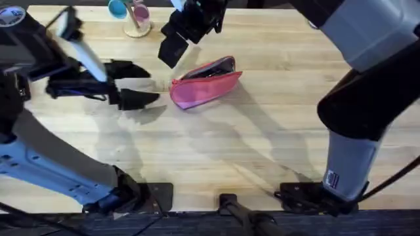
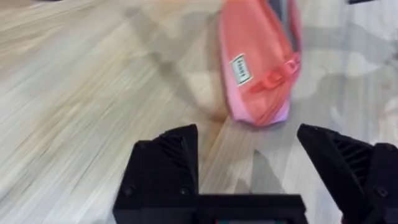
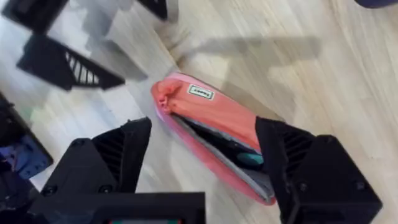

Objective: Unzip the bag, pick up the pens from the table one at a time and place them inside, then zip the bag closed.

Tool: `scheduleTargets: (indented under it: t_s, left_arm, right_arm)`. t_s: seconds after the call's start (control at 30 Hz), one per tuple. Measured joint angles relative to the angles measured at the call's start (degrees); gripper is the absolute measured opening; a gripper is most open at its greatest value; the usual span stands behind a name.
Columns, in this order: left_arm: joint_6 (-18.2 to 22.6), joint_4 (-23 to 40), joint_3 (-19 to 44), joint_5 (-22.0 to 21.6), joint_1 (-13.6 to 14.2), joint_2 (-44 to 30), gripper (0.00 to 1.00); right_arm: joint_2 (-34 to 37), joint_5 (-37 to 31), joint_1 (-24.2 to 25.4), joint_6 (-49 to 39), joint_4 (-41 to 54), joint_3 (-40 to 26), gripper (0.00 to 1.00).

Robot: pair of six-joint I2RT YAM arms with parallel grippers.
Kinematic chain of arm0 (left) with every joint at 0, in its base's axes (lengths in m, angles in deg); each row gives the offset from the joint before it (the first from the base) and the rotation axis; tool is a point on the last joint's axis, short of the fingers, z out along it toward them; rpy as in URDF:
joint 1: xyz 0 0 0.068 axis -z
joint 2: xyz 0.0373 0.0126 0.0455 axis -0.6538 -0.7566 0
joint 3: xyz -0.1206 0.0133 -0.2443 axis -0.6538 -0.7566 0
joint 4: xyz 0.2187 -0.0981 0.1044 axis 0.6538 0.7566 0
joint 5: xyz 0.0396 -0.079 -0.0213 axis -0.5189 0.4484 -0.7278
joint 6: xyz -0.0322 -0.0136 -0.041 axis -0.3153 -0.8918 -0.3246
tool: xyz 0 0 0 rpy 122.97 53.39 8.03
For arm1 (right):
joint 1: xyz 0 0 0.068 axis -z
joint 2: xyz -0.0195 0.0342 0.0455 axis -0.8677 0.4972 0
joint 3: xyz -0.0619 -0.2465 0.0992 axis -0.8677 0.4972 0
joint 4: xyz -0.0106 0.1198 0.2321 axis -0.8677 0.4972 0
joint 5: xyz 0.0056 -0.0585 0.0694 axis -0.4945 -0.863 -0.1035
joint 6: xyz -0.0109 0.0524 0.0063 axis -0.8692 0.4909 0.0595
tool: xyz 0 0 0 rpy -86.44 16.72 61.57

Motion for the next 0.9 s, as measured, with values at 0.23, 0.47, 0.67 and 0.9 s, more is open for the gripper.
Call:
scheduleTargets:
  t_s: [0.23,0.47,0.67,0.9]
  left_arm:
    - [0.0,1.5,1.1,0.0,-7.0,0.0,0.993]
    - [0.0,2.1,1.1,0.0,-8.7,0.0,0.993]
    - [0.0,2.3,1.1,-0.1,-8.7,0.0,0.994]
    - [0.0,2.3,1.1,-0.1,-8.7,0.0,0.993]
  right_arm:
    - [-0.8,0.4,-4.0,-0.1,0.4,0.0,0.996]
    - [-0.9,-1.0,-8.3,-0.4,0.1,0.0,0.995]
    - [-0.8,-1.8,-8.9,-0.4,-0.1,0.2,0.996]
    - [2.0,-2.1,-8.8,-0.4,-0.1,1.2,0.996]
